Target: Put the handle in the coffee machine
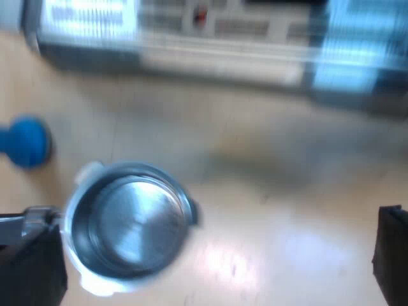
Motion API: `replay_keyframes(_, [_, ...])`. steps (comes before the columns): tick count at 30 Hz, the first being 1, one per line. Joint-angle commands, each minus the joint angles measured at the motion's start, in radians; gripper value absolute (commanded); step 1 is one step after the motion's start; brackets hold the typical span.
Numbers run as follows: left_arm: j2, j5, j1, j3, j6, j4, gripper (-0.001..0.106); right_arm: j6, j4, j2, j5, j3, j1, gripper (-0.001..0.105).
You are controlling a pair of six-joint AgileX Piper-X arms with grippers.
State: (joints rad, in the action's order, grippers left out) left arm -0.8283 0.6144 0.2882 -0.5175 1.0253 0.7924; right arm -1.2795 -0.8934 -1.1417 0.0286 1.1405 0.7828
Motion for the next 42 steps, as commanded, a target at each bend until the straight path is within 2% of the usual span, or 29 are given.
replay_keyframes(1, [0.015,0.050,-0.057,-0.011,-0.009,-0.002,0.000,-0.012,0.032,0.030,-0.068,0.011,0.001,0.100])
replay_keyframes(6, [0.015,0.058,-0.186,-0.011,-0.093,0.098,0.000,-0.010,0.048,0.054,-0.107,0.011,0.001,0.100])
replay_keyframes(9, [0.015,0.080,-0.257,-0.011,-0.112,0.149,0.000,-0.007,0.060,0.051,-0.120,0.011,0.001,0.100])
replay_keyframes(11, [0.015,0.090,-0.299,-0.011,-0.117,0.173,0.000,-0.011,0.060,0.051,-0.094,0.011,0.001,0.100])
replay_keyframes(14, [0.015,0.101,-0.379,-0.020,-0.173,0.231,0.000,-0.085,0.060,0.051,-0.002,0.011,0.017,0.100])
replay_keyframes(15, [0.015,0.102,-0.385,-0.021,-0.180,0.236,0.000,-0.099,0.060,0.051,-0.004,0.011,0.029,0.100])
replay_keyframes(16, [0.015,0.103,-0.435,-0.030,-0.228,0.267,0.000,-0.106,0.062,0.051,-0.042,0.011,0.060,0.100])
replay_keyframes(17, [0.015,0.103,-0.452,-0.035,-0.237,0.271,0.000,-0.105,0.067,0.051,-0.084,0.011,0.087,0.100])
replay_keyframes(19, [0.015,0.109,-0.471,-0.040,-0.244,0.276,0.000,-0.105,0.089,0.051,-0.254,0.011,0.180,0.100])
replay_keyframes(20, [0.015,0.109,-0.471,-0.040,-0.244,0.276,0.000,-0.105,0.091,0.051,-0.254,0.011,0.189,0.100])
replay_keyframes(21, [0.012,0.122,-0.511,-0.049,-0.254,0.280,0.000,-0.103,0.126,0.049,-0.380,0.011,0.270,0.100])
replay_keyframes(22, [0.012,0.134,-0.525,-0.053,-0.265,0.281,0.000,-0.098,0.140,0.048,-0.431,0.011,0.302,0.100])
replay_keyframes(24, [0.012,0.148,-0.556,-0.057,-0.278,0.280,0.000,-0.064,0.166,0.048,-0.522,0.009,0.365,0.100])
replay_keyframes(25, [0.012,0.187,-0.592,-0.062,-0.302,0.274,0.000,-0.035,0.181,0.046,-0.563,0.007,0.393,0.100])
replay_keyframes(26, [-0.007,0.243,-0.687,-0.072,-0.335,0.242,0.000,-0.029,0.190,0.043,-0.583,0.006,0.405,0.100])
replay_keyframes(27, [-0.034,0.248,-0.699,-0.073,-0.407,0.258,0.000,-0.029,0.205,0.036,-0.615,0.005,0.422,0.100])
replay_keyframes(28, [-0.051,0.266,-0.698,-0.073,-0.437,0.275,0.000,-0.026,0.218,0.023,-0.649,0.005,0.440,0.100])
replay_keyframes(29, [-0.057,0.277,-0.698,-0.073,-0.444,0.283,0.000,-0.025,0.227,0.018,-0.666,0.005,0.448,0.100])
replay_keyframes(31, [-0.091,0.349,-0.698,-0.073,-0.450,0.290,0.000,-0.025,0.272,-0.013,-0.748,0.005,0.486,0.100])
replay_keyframes(32, [-0.100,0.361,-0.698,-0.073,-0.452,0.288,0.000,-0.025,0.277,-0.019,-0.764,0.005,0.489,0.100])
replay_keyframes(33, [-0.108,0.366,-0.698,-0.073,-0.457,0.283,0.000,-0.025,0.298,-0.028,-0.787,0.005,0.499,0.100])
replay_keyframes(34, [-0.125,0.352,-0.698,-0.073,-0.495,0.276,0.000,-0.025,0.346,-0.059,-0.828,0.005,0.516,0.100])
replay_keyframes(37, [-0.147,0.342,-0.698,-0.073,-0.572,0.273,0.000,-0.025,0.400,-0.093,-0.854,0.005,0.534,0.100])
replay_keyframes(42, [-0.206,0.353,-0.698,-0.073,-0.597,0.232,0.000,-0.025,0.446,-0.145,-0.929,0.005,0.556,0.100])
